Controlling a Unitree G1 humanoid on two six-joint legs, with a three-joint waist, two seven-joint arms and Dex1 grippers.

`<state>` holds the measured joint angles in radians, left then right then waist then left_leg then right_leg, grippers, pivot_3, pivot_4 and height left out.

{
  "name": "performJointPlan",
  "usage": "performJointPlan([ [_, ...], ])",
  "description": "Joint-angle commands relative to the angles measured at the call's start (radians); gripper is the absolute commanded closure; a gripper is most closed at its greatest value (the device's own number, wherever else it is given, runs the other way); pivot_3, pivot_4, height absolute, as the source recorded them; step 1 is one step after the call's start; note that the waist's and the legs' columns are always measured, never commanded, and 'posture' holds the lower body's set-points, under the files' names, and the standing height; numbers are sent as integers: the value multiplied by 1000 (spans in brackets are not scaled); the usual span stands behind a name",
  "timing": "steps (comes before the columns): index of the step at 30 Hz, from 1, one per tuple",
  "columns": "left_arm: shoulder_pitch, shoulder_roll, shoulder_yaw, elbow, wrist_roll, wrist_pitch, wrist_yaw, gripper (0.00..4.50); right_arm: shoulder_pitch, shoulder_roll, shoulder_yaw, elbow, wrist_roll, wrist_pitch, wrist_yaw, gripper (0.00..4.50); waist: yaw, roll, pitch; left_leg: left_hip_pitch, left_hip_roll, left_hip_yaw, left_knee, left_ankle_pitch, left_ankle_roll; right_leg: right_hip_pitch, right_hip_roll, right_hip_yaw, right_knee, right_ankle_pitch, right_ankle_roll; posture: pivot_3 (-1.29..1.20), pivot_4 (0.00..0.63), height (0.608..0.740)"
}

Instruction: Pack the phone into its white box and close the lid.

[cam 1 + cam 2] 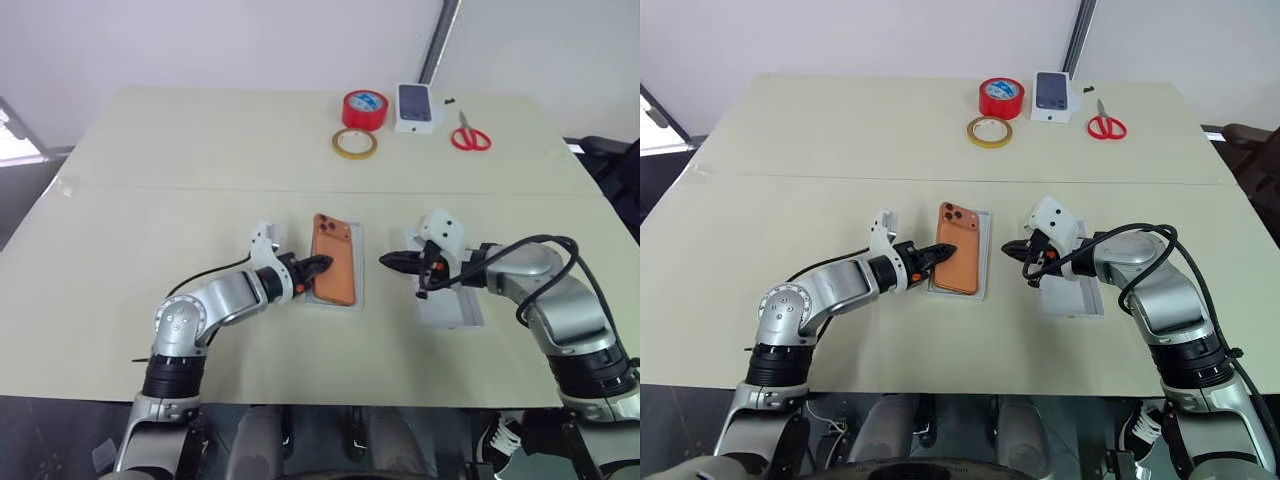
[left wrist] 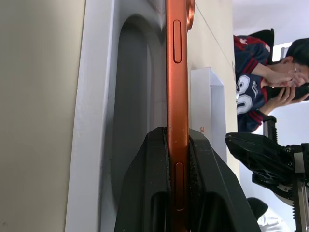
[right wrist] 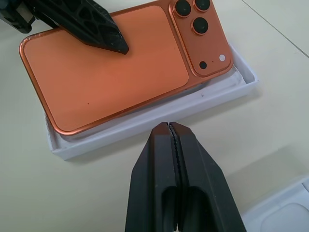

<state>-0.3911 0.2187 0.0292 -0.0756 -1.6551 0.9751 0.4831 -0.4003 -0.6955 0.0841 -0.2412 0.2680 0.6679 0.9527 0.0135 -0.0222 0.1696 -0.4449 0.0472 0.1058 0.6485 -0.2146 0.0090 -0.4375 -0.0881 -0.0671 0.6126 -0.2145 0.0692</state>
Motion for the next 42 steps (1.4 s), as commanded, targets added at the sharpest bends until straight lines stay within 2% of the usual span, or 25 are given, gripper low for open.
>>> performJointPlan([
  [1,-29,1,5,-13,-5,14,-35,3127,-4,-14,-28,-42,14,-25,-10,4500,0,0,0,0,0,0,0,0,0,0,0,0,0,0,0,0,150,740],
  [7,-39,16,-2,-21,13,42,-56,110,-6,-8,-16,-39,10,-31,-25,4500,-1,0,0,0,0,0,0,0,0,1,0,0,0,0,0,0,150,740],
  [8,-43,30,-7,-31,27,54,-62,16,-7,-7,-15,-39,10,-33,-27,4500,-1,0,0,1,0,0,0,0,0,1,0,0,0,0,0,0,150,740],
  [13,-89,79,-40,-65,85,103,-94,16,-20,-1,-5,-21,5,-44,-33,4500,-2,0,0,1,0,0,0,0,0,0,1,0,0,0,0,0,150,740],
  [24,-140,106,-49,-86,135,165,-110,16,-33,4,8,-6,1,-56,-44,4500,-1,0,0,0,0,0,0,0,0,0,0,0,-1,0,0,0,150,740],
  [36,-185,287,26,-148,163,213,-204,16,-49,1,24,25,-22,-72,-47,4500,-1,1,0,-1,0,0,0,-1,-2,-1,0,0,0,0,0,0,150,740],
  [39,-181,342,41,-168,252,195,-253,16,-80,-7,58,48,-64,-59,-63,4500,-2,1,1,-1,0,0,0,-2,-2,-1,0,0,-1,0,0,0,150,740],
  [41,-167,397,28,-183,359,169,-313,16,-120,3,82,76,-91,-16,-88,4500,-6,1,1,-1,0,0,-1,-2,-2,-1,0,0,-1,0,0,0,150,740],
  [42,-152,435,1,-197,449,137,-350,250,-139,9,95,88,-103,9,-101,4500,-7,2,1,-1,1,0,-1,-2,-3,-2,0,0,0,0,0,0,150,740],
])
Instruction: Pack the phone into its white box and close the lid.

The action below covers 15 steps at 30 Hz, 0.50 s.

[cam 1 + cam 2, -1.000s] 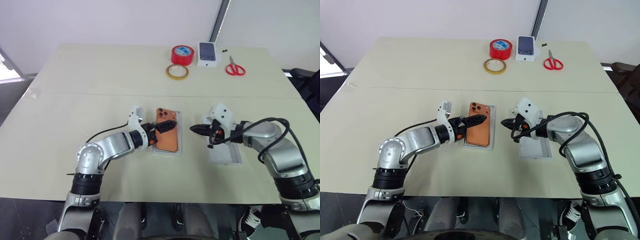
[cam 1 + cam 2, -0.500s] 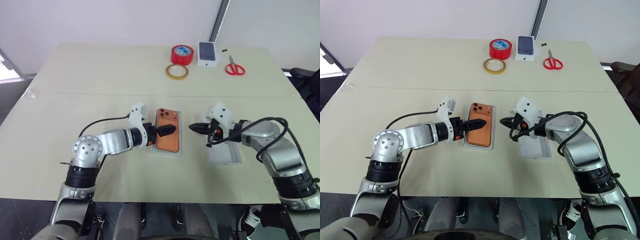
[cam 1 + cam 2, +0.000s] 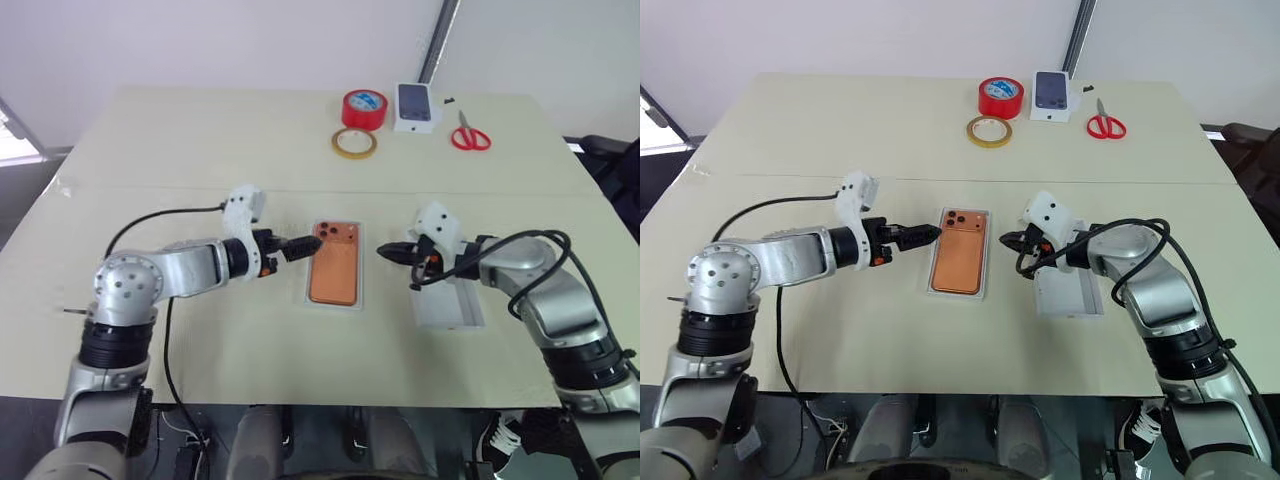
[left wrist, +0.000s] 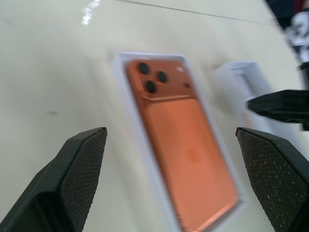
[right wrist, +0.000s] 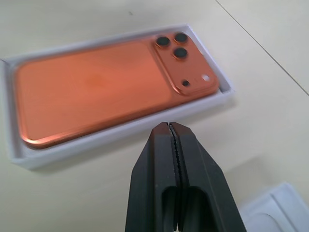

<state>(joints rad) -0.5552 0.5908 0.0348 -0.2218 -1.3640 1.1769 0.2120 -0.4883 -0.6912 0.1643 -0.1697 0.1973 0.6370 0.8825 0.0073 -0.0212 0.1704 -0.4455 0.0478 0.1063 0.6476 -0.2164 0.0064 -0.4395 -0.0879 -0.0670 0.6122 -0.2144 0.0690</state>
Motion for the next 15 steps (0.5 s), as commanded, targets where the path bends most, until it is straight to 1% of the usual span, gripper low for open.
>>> performJointPlan([
  [1,23,87,-24,-62,224,-90,-110,515,-64,8,25,24,-41,56,-39,4500,-2,1,1,0,0,0,0,0,0,0,0,0,0,0,0,0,150,740],
  [2,34,121,-67,-72,299,-112,-155,822,-77,6,49,25,-60,58,-40,4500,-2,1,1,0,0,0,-1,0,0,-1,0,0,0,0,0,0,150,740],
  [4,49,150,-134,-73,410,-151,-229,1778,-98,4,98,26,-101,50,-42,4500,-1,2,1,0,0,1,-2,0,-1,-2,0,1,0,0,0,0,150,740],
  [7,52,143,-205,-57,530,-198,-320,3401,-122,4,165,36,-169,10,-44,4500,6,2,1,-4,0,1,-2,0,-1,-4,-1,0,-1,0,0,0,150,740],
  [9,35,112,-261,-34,602,-216,-364,4350,-137,4,223,54,-239,-45,-60,4500,6,2,1,-8,-1,1,-1,0,-1,-7,-4,0,-1,0,0,0,150,740],
  [13,-5,52,-351,4,723,-226,-435,4350,-154,32,267,73,-287,-67,-58,4500,4,2,1,-14,-2,1,1,0,1,-11,-5,0,-1,0,0,0,150,740],
  [15,-23,12,-384,17,760,-217,-469,4350,-160,39,287,70,-310,-76,-46,4500,5,2,1,-15,-2,1,1,1,3,-13,-2,0,0,0,0,0,150,740],
])
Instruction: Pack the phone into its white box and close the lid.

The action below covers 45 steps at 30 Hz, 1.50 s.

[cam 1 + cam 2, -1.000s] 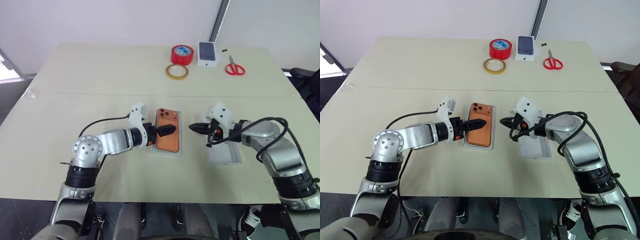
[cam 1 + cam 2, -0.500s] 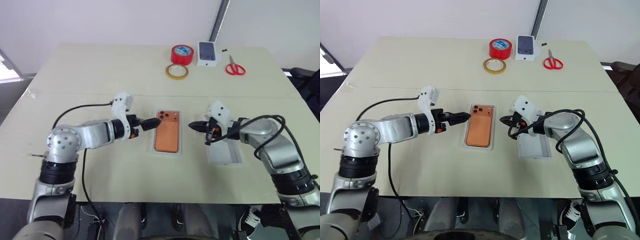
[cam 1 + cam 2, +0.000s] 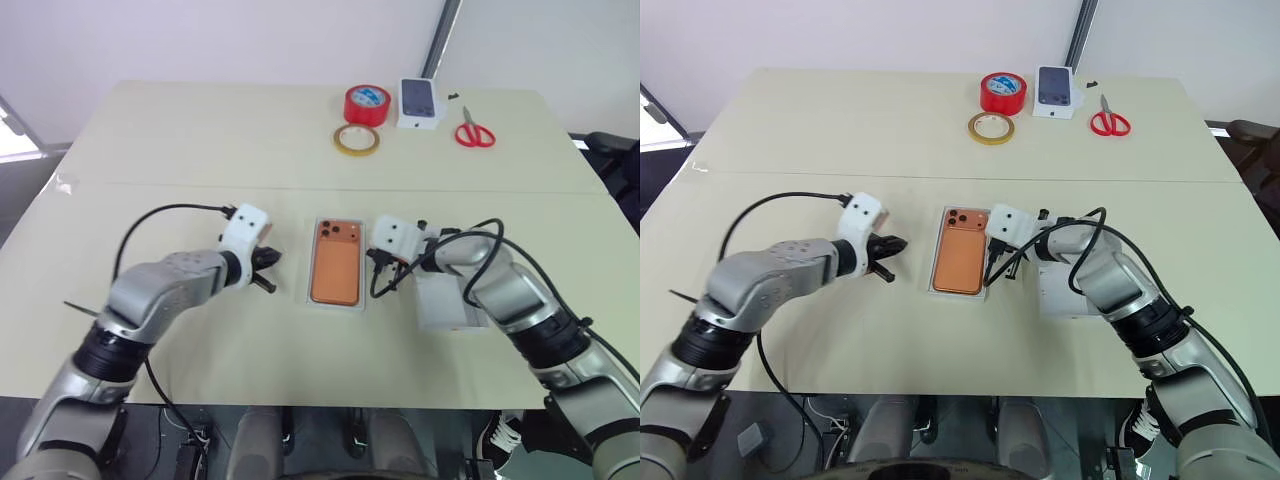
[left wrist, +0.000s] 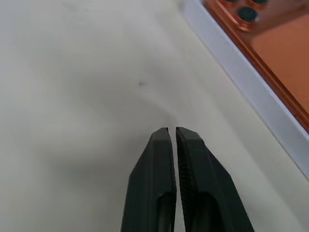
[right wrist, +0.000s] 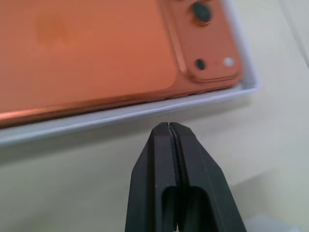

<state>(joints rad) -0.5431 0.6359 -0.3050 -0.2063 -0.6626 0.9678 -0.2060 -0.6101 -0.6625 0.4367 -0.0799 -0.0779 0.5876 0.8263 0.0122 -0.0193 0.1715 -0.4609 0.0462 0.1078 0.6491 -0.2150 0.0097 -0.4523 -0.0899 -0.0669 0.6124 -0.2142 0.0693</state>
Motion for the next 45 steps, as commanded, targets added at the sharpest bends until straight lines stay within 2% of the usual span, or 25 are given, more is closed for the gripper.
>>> performJointPlan([
  [1,-42,-50,-59,5,77,-5,-68,4350,-39,13,20,-20,-44,-36,15,4500,0,0,0,0,1,0,0,0,0,0,1,0,0,0,0,0,150,740],
  [8,-85,-142,-123,13,146,25,-180,4350,-19,-2,8,-68,-60,-34,60,4500,1,0,0,1,0,0,4,1,0,2,4,0,3,0,1,0,150,740],
  [19,-204,-348,-251,149,278,-6,-346,4350,164,-212,-122,-245,-26,-5,170,4500,34,1,0,0,0,-2,15,-5,9,9,1,-1,1,0,1,0,150,740],
  [26,-250,-466,-292,240,354,-27,-421,4350,266,-284,-212,-247,-24,-9,180,4500,32,1,0,0,-2,-2,17,-7,11,10,-1,-2,0,0,1,0,150,740],
  [39,-242,-481,-263,236,414,3,-466,4350,281,-290,-243,-187,-41,-39,160,4500,28,1,0,1,-2,-3,17,-7,12,11,-1,-2,1,-1,2,0,150,740],
  [45,-229,-437,-184,197,411,20,-459,4350,255,-370,-297,-191,-42,-64,194,4500,27,1,0,1,-2,-3,18,-6,12,10,-1,-2,1,-1,2,0,150,740],
])
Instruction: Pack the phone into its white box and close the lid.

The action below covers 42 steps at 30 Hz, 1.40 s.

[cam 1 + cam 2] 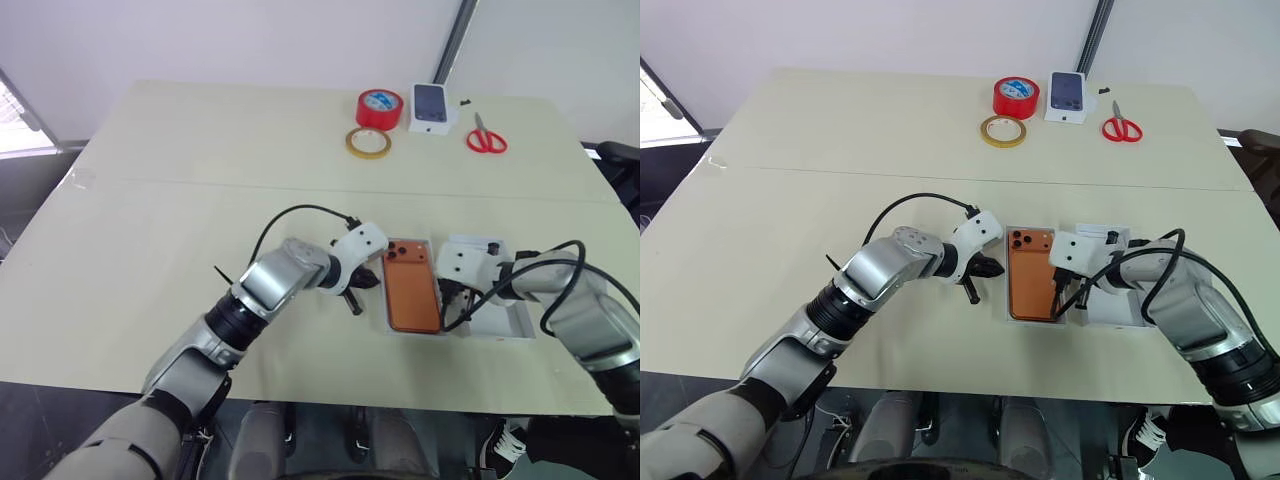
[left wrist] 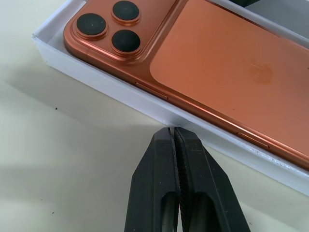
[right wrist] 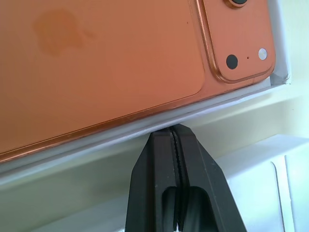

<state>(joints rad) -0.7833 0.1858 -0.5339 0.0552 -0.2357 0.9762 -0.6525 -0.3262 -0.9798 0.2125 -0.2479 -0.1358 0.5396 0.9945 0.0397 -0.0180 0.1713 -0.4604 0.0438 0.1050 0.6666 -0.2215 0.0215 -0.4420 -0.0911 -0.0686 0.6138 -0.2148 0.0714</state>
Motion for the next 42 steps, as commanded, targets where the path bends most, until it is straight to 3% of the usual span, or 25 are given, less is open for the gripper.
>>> performJointPlan([
  [1,22,30,68,-85,-24,19,-13,4350,-29,-63,-99,-35,46,-10,45,4500,-1,0,0,0,0,0,0,0,0,0,0,0,0,0,0,0,150,740],
  [4,61,92,121,-151,-41,30,-21,4350,-33,-89,-163,-53,111,38,80,4500,-4,0,0,0,1,0,0,0,0,-1,1,0,1,0,1,0,150,740],
  [7,142,190,174,-241,-50,-55,-61,4350,-65,-102,-220,-56,209,262,118,4500,-10,1,0,2,3,0,0,0,0,0,3,0,3,0,1,0,150,740],
  [10,218,242,217,-317,-83,-152,-122,4420,-105,-91,-244,-85,307,526,119,3686,-13,1,0,2,5,0,-1,0,-1,-1,3,0,4,0,0,0,150,740],
  [15,321,280,275,-404,-156,-271,-230,4420,-163,-19,-266,-135,359,898,-22,1115,-6,2,0,1,4,0,0,0,-1,-1,1,0,3,0,0,0,150,740],
  [19,377,329,264,-453,-168,-351,-300,4420,-214,82,-308,-109,384,1069,-143,1115,-7,2,-1,1,3,1,-1,0,-1,-1,0,0,3,0,0,0,150,740],
  [29,401,356,252,-446,-140,-425,-314,4420,-123,184,-292,-134,467,1075,-441,1115,-4,3,-1,1,2,1,-1,0,-1,-1,1,0,3,0,0,0,150,740],
  [32,406,356,255,-447,-139,-444,-311,4420,-117,212,-309,-134,492,1075,-526,2348,-8,3,-1,1,3,1,-1,0,-1,-1,2,0,3,0,0,0,150,740],
  [36,429,358,274,-457,-151,-479,-312,4420,-127,234,-341,-141,574,1075,-617,4449,-13,3,-1,1,3,1,-1,0,-1,-1,2,1,3,0,0,0,150,740],
  [42,457,370,324,-410,-124,-523,-264,4420,-264,287,-462,-114,647,1075,-698,4449,-27,4,-1,1,3,1,-1,0,-1,-1,3,1,3,0,1,0,150,740],
])
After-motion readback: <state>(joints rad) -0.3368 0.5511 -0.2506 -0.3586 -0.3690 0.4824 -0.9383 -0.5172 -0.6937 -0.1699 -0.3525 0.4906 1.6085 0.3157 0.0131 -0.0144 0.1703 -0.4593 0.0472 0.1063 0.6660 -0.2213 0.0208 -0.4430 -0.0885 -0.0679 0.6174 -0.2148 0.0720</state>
